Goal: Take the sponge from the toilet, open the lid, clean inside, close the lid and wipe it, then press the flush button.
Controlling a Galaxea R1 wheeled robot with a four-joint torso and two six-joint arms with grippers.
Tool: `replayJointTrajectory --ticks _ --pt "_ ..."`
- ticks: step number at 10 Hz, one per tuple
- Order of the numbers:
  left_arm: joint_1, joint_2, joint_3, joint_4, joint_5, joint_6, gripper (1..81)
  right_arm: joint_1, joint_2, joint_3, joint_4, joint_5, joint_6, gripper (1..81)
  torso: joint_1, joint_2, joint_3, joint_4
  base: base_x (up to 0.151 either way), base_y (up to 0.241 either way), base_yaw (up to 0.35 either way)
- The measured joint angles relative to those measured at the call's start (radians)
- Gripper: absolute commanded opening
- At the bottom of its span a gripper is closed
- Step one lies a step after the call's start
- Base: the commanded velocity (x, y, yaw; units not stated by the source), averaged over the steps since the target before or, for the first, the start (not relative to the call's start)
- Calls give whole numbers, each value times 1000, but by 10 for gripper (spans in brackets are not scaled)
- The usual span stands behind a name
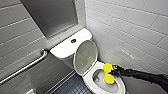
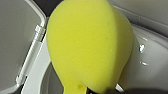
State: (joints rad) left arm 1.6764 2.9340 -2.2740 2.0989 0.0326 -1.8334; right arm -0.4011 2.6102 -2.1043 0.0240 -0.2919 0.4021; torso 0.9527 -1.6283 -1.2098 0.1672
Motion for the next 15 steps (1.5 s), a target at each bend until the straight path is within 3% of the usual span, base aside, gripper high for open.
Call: replayJointTrajectory --ticks 2,8,11,15 --pt "0 6 0 0 -1 0 811 -33 -90 97 0 16 39 10 0 0 0 0 0 0 0" --pt "0 22 0 0 0 2 811 -187 -287 316 0 170 123 10 0 0 0 0 0 0 0" --pt "0 24 0 0 0 3 811 -254 -331 442 -3 137 159 10 0 0 0 0 0 0 0" --pt "-1 25 0 0 1 3 811 -350 -346 572 -4 153 176 10 0 0 0 0 0 0 0"
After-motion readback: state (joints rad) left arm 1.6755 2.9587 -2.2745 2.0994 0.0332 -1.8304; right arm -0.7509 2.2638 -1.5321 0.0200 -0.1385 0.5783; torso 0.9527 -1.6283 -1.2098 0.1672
